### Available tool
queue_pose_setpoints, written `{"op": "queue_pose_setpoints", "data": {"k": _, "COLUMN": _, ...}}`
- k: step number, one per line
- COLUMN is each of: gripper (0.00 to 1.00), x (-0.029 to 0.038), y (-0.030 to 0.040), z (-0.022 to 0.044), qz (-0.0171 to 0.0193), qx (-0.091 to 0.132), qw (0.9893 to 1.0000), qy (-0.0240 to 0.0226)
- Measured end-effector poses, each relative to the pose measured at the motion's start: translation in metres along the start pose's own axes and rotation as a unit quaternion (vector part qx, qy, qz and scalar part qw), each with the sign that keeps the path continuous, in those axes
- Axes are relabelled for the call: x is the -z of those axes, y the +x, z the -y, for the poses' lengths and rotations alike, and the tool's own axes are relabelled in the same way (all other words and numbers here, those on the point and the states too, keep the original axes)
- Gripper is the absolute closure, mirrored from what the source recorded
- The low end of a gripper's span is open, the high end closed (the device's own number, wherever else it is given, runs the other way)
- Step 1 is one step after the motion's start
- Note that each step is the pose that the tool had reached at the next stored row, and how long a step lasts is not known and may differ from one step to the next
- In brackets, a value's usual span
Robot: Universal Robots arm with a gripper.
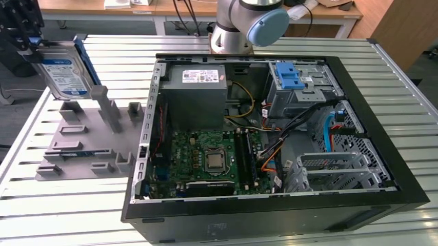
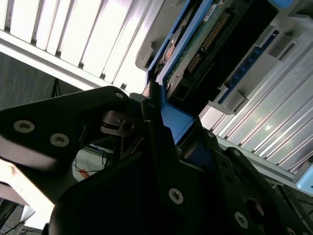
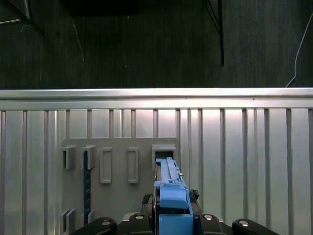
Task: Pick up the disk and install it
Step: 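Pick up the disk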
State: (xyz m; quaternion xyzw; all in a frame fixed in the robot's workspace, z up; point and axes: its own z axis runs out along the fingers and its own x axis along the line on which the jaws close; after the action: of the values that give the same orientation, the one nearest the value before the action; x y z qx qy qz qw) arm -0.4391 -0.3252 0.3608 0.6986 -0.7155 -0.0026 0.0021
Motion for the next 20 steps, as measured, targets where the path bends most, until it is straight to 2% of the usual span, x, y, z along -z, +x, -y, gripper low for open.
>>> {"op": "queue_pose_setpoints", "data": {"k": 20, "gripper": 0.64, "x": 0.0143, "y": 0.0000, "z": -0.0001, "qz": 0.0000, "qx": 0.000, "qw": 1.0000, "qy": 0.0000}}
